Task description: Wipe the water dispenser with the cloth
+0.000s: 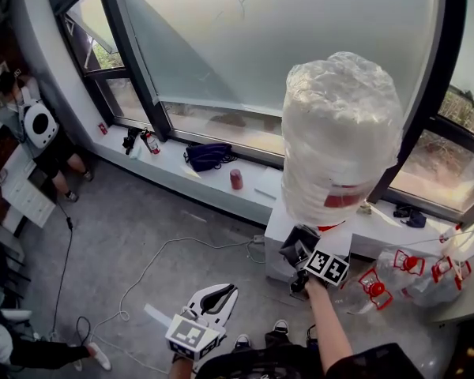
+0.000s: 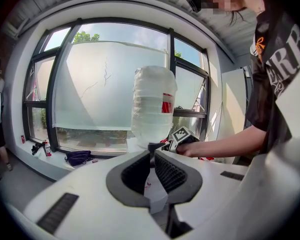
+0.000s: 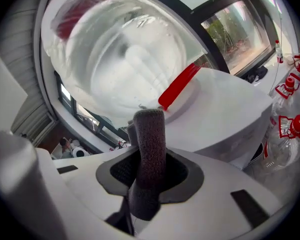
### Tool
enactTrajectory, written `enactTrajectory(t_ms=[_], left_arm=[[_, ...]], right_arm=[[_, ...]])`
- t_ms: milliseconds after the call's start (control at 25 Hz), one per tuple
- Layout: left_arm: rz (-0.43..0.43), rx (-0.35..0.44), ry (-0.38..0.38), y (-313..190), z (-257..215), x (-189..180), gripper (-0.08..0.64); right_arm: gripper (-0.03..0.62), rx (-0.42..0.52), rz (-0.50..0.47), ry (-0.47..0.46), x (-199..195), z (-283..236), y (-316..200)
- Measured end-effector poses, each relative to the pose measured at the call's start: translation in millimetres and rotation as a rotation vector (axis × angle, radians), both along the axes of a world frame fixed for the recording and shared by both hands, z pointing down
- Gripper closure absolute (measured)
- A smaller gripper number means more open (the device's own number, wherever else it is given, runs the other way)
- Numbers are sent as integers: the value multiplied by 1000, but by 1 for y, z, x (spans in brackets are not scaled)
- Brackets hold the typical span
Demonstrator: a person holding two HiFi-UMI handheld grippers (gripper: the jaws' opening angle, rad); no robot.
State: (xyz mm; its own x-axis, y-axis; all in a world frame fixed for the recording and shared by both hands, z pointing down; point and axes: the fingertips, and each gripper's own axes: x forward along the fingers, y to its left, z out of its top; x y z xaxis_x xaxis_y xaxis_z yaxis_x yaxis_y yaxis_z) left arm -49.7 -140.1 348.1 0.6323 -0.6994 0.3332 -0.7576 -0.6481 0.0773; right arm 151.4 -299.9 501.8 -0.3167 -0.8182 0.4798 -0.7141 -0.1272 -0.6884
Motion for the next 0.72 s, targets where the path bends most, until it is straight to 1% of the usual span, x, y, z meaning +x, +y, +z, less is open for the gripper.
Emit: enactTrajectory(t_ms=[160, 240, 400, 560, 720], left_arm=[[31, 9, -2, -4, -3, 13, 517], [68, 22, -9, -4, 0, 21, 517], [96, 6, 5, -3, -3, 32, 518], [121, 13, -3, -3, -8, 40, 517], [146, 14, -4, -3, -11, 47, 517]], right_arm=[[476, 6, 41, -25, 29, -1, 11], [477, 2, 67, -28, 47, 0, 17], [478, -16, 122, 2, 84, 2, 34], [479, -26, 201, 13, 124, 5, 54], [479, -40, 256, 57, 160, 8, 72]])
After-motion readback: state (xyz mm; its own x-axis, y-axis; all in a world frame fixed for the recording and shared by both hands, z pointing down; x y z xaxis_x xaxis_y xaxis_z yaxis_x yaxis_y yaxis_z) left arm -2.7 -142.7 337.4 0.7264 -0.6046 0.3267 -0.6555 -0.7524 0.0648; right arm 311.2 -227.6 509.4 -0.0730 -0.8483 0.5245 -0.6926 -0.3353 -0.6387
